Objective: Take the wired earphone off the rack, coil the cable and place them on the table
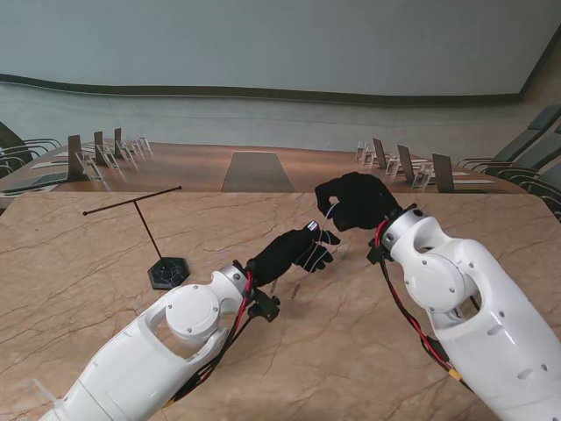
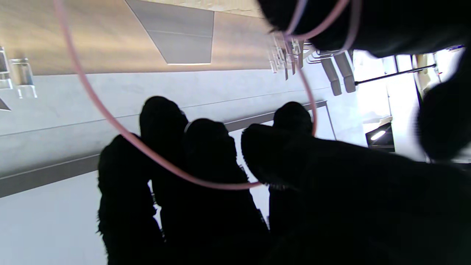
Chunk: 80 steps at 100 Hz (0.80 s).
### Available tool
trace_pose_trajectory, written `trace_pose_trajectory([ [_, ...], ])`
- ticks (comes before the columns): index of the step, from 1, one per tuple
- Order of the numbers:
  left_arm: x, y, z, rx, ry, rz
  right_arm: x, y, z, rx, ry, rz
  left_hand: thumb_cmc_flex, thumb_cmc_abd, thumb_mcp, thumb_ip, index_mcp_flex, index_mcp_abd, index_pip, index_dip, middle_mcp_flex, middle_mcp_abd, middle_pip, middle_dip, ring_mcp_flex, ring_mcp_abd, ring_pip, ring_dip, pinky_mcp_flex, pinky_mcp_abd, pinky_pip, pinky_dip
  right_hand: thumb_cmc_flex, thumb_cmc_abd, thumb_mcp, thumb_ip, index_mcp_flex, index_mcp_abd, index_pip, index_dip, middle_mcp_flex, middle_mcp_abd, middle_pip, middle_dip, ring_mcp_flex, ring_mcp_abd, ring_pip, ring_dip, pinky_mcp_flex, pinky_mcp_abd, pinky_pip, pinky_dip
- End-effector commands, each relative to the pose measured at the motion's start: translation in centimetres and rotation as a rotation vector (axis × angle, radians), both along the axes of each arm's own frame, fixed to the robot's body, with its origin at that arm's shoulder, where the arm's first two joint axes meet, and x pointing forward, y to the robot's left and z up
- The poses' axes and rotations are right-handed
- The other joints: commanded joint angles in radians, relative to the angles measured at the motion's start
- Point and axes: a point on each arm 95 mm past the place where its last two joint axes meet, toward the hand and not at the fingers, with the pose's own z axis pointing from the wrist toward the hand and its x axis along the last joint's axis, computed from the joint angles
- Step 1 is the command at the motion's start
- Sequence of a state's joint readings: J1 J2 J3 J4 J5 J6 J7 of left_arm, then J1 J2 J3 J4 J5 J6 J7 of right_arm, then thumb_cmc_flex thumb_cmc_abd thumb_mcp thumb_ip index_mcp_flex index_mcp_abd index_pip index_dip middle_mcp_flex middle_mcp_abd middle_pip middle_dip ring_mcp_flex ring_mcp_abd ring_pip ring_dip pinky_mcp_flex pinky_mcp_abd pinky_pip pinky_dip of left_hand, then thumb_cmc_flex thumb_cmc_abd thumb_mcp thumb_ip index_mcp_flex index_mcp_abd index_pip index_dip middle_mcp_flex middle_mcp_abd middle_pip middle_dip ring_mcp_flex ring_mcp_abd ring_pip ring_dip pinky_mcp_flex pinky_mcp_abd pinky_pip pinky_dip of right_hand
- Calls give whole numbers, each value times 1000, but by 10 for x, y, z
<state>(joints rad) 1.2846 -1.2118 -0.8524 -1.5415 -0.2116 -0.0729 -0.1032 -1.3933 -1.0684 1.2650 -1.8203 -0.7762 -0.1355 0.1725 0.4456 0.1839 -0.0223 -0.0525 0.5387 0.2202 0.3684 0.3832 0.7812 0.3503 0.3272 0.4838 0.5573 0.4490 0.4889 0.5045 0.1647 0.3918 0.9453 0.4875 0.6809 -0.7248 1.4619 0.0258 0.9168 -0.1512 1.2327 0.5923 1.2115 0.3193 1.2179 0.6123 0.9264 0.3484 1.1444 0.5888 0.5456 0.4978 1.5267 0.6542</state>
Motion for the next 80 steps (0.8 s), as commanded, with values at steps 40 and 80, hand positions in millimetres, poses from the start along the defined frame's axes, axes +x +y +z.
trace_pose_trajectory([
  [40,21,2,10,-17,-40,46,-45,10,3,-14,5,75,-12,-3,-15,4,-6,-3,-73,-41,-64,-32,-104,-68,-110,-67,-114,-47,-94,-83,-142,-70,-64,-265,108,240,244,72,62,-24,210,148,-76,-6,249,64,9,-11,178,77,92,10],
  [80,31,10,28,-38,-114,57,-58,7,-26,23,90,-11,-4,-5,-16,3,-2,-9,-74,-40,-75,-53,-137,-92,-127,-100,-153,-67,-97,-132,-170,-88,-49,-305,108,238,258,115,21,-50,226,163,-143,-4,257,97,-36,-16,181,129,61,-5],
])
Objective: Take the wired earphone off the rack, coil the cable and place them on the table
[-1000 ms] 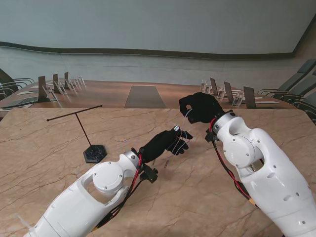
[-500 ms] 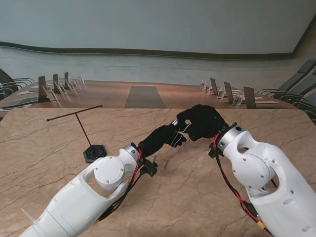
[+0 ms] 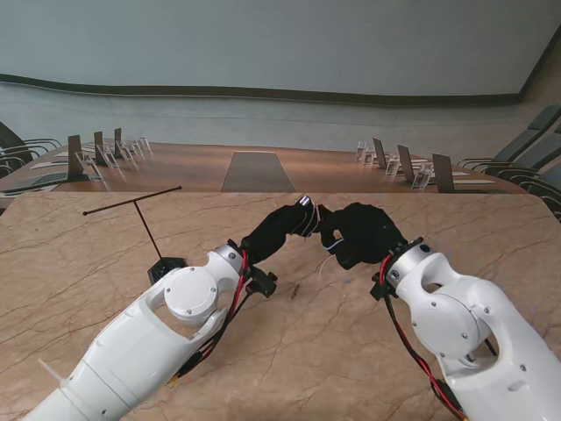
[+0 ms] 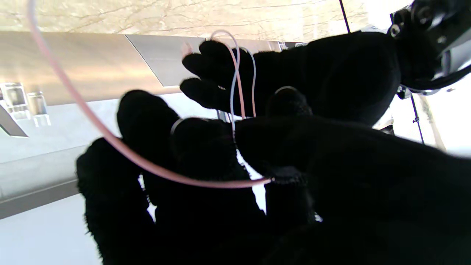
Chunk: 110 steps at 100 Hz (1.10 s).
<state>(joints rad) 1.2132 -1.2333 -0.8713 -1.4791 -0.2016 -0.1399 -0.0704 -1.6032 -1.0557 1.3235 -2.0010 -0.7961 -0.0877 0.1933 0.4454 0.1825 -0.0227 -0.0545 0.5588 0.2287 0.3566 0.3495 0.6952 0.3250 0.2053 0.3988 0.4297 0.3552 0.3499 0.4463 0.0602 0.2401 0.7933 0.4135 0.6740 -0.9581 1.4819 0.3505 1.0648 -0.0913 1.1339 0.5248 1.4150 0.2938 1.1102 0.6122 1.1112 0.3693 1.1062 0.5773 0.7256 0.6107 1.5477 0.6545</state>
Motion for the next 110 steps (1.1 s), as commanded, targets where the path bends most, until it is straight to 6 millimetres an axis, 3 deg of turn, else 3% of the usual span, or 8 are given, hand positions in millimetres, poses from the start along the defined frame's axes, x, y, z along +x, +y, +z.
trace_pose_trajectory([
  [1,2,2,7,-8,-19,4,-4,4,-13,16,39,-5,-5,-3,-16,5,-23,-19,-63,-7,10,-30,-15,-7,1,-7,-13,-9,8,19,-18,-14,-41,-71,88,-93,107,56,120,16,20,189,-36,-3,69,77,1,-4,-2,16,40,-5],
  [10,2,3,10,-14,-27,1,-6,5,-24,36,75,-29,-4,-4,-15,5,-21,-17,-62,-6,14,-28,-14,-6,4,-5,-9,-8,11,19,-15,-13,-26,-60,88,-178,76,68,124,-4,-8,194,-42,-5,39,78,-4,0,-33,4,32,-1],
  [31,2,3,15,-20,-40,-10,-8,12,-48,68,163,-55,-5,-3,-15,6,-21,-18,-62,-6,18,-28,-12,-7,8,-6,-3,-9,17,15,-11,-11,-16,-53,88,-204,66,75,127,-20,-25,200,-52,-18,13,80,-13,-3,-59,-3,23,1],
  [44,1,2,16,-21,-46,-13,-10,20,-64,73,229,-59,-3,-4,-15,6,-21,-17,-62,-6,19,-28,-9,-7,10,-4,-1,-10,20,13,-10,-11,-7,-34,88,-251,53,85,125,-37,-45,202,-68,-36,-15,81,-31,-11,-88,-13,0,-4],
  [67,-1,1,17,-24,-48,-19,-7,32,-92,97,328,-94,-1,-5,-15,6,-24,-22,-59,-4,23,-25,-2,-4,16,3,5,-11,24,16,-9,-11,10,-9,88,-299,36,102,115,-46,-80,215,-81,-53,-61,85,-43,-15,-136,-25,-17,-5],
  [78,-2,1,16,-23,-48,-23,-4,36,-103,81,362,-104,-1,-4,-15,6,-27,-23,-59,-4,26,-21,3,-1,20,9,9,-9,28,16,-7,-10,17,44,88,-354,16,97,113,-30,-114,216,-73,-55,-94,77,-42,-14,-166,-48,-21,-4],
  [89,-3,-1,16,-24,-45,-29,-1,40,-113,63,393,-106,0,-4,-15,6,-31,-26,-57,-2,29,-21,6,2,21,11,11,-8,31,18,-6,-10,23,107,83,-384,-13,85,121,8,-149,218,-54,-51,-124,73,-33,-10,-191,-66,-16,1],
  [110,-8,-6,16,-29,-34,-49,10,46,-130,-4,440,-105,-1,-3,-15,7,-45,-35,-53,1,38,-12,20,11,40,29,27,-1,51,31,10,-3,34,266,-20,-335,-86,41,155,75,-207,202,19,-33,-149,44,12,4,-194,-109,18,17],
])
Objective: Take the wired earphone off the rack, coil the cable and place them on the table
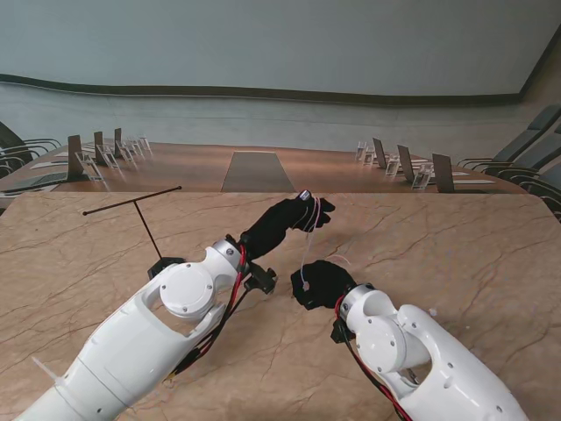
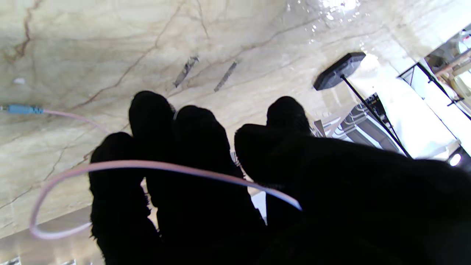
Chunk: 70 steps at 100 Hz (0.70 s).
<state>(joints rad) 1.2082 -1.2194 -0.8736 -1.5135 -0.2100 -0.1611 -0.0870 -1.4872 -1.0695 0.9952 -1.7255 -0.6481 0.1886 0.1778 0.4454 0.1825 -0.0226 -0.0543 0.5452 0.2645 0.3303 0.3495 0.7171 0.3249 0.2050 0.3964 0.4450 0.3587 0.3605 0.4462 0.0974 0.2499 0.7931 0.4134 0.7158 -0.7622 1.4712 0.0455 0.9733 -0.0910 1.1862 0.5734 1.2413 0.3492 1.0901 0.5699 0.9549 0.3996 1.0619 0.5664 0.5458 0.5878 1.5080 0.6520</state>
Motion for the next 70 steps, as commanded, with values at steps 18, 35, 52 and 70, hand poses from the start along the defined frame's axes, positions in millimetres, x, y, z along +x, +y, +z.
trace_pose_trajectory([
  [18,-12,-8,-1,-15,32,-39,18,1,-16,-33,32,-33,1,1,-15,8,-62,-82,-18,11,12,-4,42,31,49,45,40,12,41,51,41,13,-11,88,-31,-7,-8,29,123,29,-33,152,80,22,18,14,90,26,-2,-90,84,31],
  [35,-18,-11,-2,-26,55,-52,35,-1,-22,-46,14,-67,3,8,-14,8,-80,-88,-14,16,-7,-4,58,39,64,63,60,19,72,86,65,24,-17,77,-27,-3,-8,19,129,25,-24,150,94,24,30,14,105,29,15,-89,92,34],
  [52,-25,-14,-3,-41,82,-70,53,-3,-27,-58,6,-105,4,11,-15,8,-92,-88,-9,21,-28,4,74,41,94,75,95,32,108,121,97,39,-19,66,-21,-6,-4,18,130,19,-19,153,98,22,35,17,110,28,20,-84,95,36],
  [70,-31,-20,-6,-56,108,-78,68,-1,-30,-70,-4,-131,6,13,-14,9,-89,-86,-4,24,-26,10,89,40,103,76,103,32,121,126,103,41,-19,59,-13,-13,-2,17,133,16,-14,154,104,23,41,18,118,29,27,-80,98,37],
])
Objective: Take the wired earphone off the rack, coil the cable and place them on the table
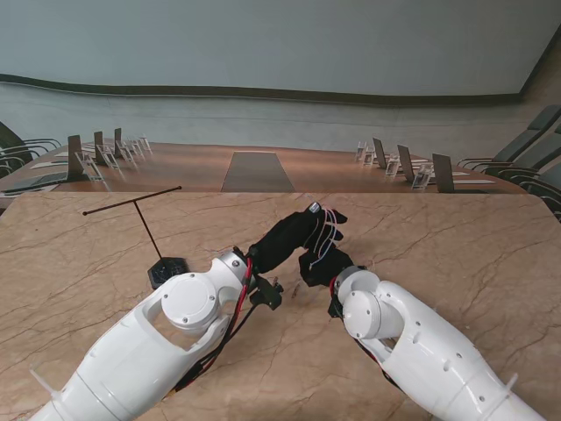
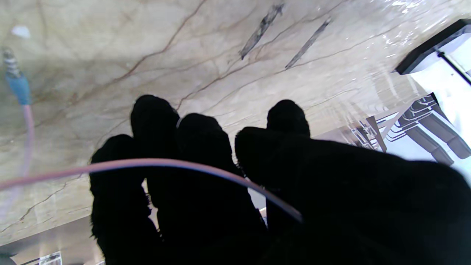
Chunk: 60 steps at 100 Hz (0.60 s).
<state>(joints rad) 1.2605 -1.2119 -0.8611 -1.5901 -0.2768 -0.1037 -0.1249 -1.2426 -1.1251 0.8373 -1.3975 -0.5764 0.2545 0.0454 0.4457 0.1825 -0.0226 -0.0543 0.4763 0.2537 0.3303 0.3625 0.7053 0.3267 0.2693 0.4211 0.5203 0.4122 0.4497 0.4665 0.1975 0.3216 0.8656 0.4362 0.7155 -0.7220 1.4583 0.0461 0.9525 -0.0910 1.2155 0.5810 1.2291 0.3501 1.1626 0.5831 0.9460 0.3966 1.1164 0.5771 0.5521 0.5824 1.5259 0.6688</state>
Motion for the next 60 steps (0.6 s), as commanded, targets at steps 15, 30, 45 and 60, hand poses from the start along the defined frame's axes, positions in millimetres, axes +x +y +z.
trace_pose_trajectory([
  [15,-8,-10,-1,-25,27,-26,10,10,0,-15,8,-3,6,13,-15,9,-17,-71,-2,12,-15,8,31,13,29,22,15,9,20,53,28,18,-20,14,4,-18,19,15,105,7,0,154,36,11,52,20,67,18,23,-74,81,21],
  [30,-11,-13,2,-37,29,-49,16,12,-2,-30,14,-9,6,15,-14,9,-22,-74,-1,12,-19,8,35,11,43,29,26,13,33,68,41,24,-22,10,9,-22,19,12,107,8,3,151,39,11,56,18,70,17,28,-76,83,22],
  [45,-16,-12,3,-39,30,-66,25,8,-2,-51,6,-30,2,17,-16,9,-26,-73,0,13,-24,9,41,10,72,51,71,39,75,117,95,50,-24,3,13,-26,19,11,107,7,6,150,43,12,61,17,74,17,34,-75,86,23],
  [60,-21,-10,3,-39,36,-74,36,0,-1,-58,-17,-65,0,16,-16,8,-27,-70,1,14,-22,20,50,12,100,73,103,57,115,157,128,65,-26,-6,20,-32,19,8,108,4,10,151,46,12,64,17,77,16,37,-75,88,24],
])
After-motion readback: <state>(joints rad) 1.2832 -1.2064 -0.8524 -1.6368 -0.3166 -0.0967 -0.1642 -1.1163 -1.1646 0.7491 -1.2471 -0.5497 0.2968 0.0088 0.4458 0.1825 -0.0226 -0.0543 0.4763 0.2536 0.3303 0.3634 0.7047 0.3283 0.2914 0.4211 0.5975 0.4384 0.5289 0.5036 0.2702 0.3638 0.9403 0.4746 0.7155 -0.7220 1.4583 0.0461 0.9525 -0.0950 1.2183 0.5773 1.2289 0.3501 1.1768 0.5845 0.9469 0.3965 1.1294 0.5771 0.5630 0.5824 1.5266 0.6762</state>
